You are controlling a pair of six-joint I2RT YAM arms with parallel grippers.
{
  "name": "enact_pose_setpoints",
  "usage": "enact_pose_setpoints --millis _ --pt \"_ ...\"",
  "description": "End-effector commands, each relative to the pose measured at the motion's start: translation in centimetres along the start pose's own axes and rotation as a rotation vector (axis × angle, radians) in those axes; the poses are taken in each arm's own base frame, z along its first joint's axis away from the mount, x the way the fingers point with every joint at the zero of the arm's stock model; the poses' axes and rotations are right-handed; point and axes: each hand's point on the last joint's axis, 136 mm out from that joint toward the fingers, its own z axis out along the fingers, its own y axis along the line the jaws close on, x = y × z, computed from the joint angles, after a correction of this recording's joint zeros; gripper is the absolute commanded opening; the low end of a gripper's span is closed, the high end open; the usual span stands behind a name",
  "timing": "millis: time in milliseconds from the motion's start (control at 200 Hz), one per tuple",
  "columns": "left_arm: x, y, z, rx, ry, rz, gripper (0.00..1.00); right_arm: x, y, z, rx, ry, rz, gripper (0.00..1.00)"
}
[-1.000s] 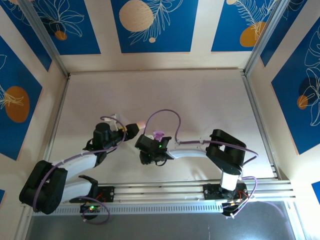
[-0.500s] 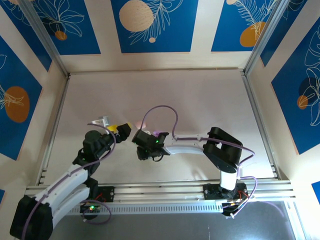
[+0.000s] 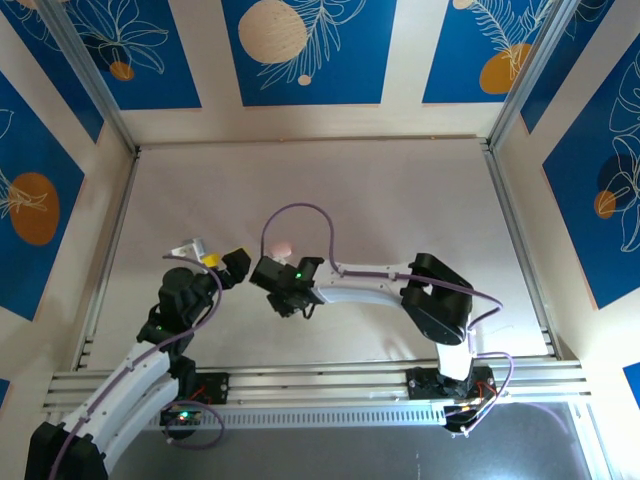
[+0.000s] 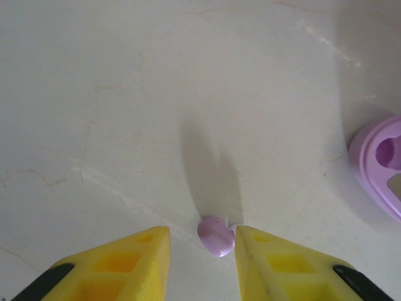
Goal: Insert the wireless bluetooth earbuds into the charging case
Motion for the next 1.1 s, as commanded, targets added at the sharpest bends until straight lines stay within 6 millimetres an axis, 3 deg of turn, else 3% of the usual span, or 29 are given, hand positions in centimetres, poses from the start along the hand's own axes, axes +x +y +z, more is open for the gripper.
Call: enact_pose_setpoints --millis 0,525,895,1096 --pt "0.2 1.1 -0.1 -0.037 -0.002 -0.012 1.0 1.3 -0.4 0.3 0.082 0.066 -0.157 0.33" --pt "0.6 2.6 0.7 -0.065 0.031 -0.081 1.0 1.6 -0.8 1.8 0.226 0.139 -0.283 0.37" --pt "0.7 2.7 0.7 -0.061 0.032 -0.091 1.0 1.6 -1.2 2.4 0.27 0.159 -0.299 0.38" --pt "0.7 2.7 0.8 -0.058 0.036 -0.094 1.0 1.2 -2.3 2.5 0.319 0.177 -0.261 0.37"
